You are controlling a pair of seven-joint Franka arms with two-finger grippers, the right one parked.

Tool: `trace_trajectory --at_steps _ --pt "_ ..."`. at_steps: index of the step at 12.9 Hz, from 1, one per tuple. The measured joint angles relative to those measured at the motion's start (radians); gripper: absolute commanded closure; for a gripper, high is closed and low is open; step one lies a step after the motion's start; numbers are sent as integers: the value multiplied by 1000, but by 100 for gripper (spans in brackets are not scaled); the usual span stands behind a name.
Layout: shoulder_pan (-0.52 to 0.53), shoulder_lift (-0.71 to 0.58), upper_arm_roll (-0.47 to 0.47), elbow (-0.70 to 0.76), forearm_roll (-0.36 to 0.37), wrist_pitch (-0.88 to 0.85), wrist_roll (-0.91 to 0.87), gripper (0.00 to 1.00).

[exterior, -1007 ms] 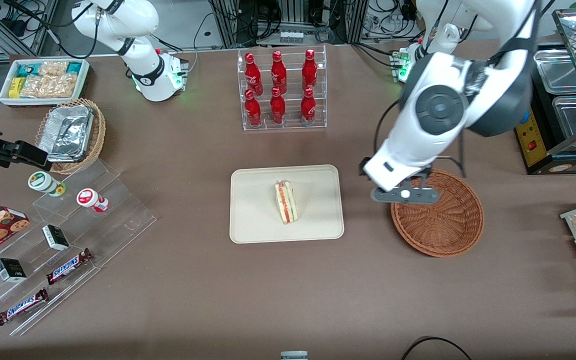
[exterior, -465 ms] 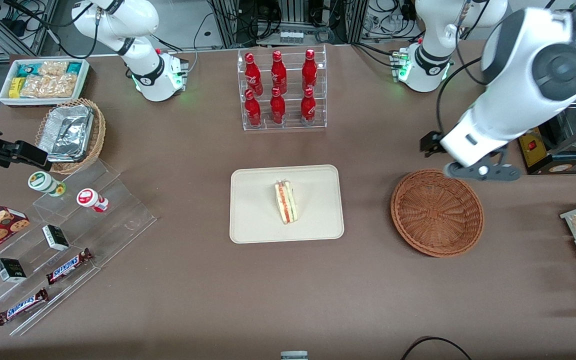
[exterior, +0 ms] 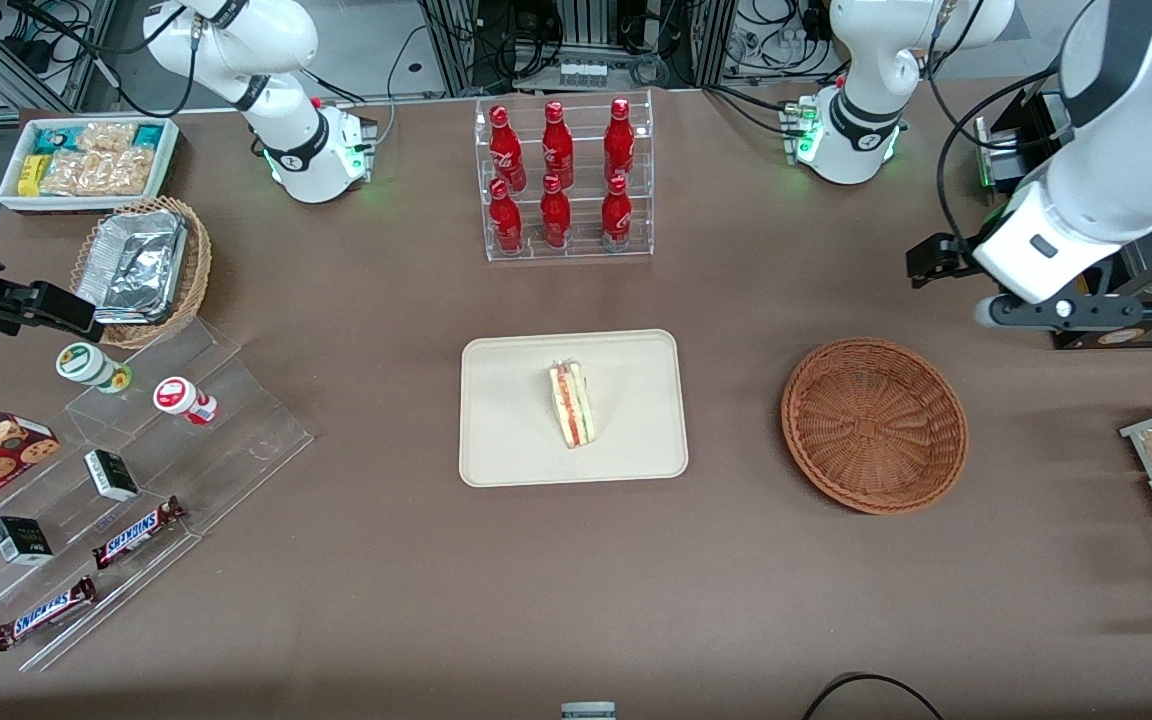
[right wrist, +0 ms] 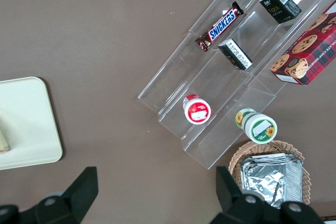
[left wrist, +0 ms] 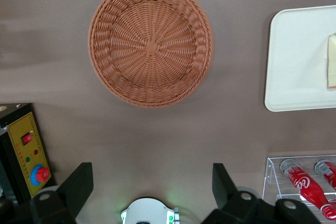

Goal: Place sandwich from basket to tray

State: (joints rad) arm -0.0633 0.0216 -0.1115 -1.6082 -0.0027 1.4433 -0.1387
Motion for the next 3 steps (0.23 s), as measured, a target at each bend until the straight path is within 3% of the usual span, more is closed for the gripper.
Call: trace_trajectory --at_steps 3 --pt "85 -28 -33 0 0 -18 8 0"
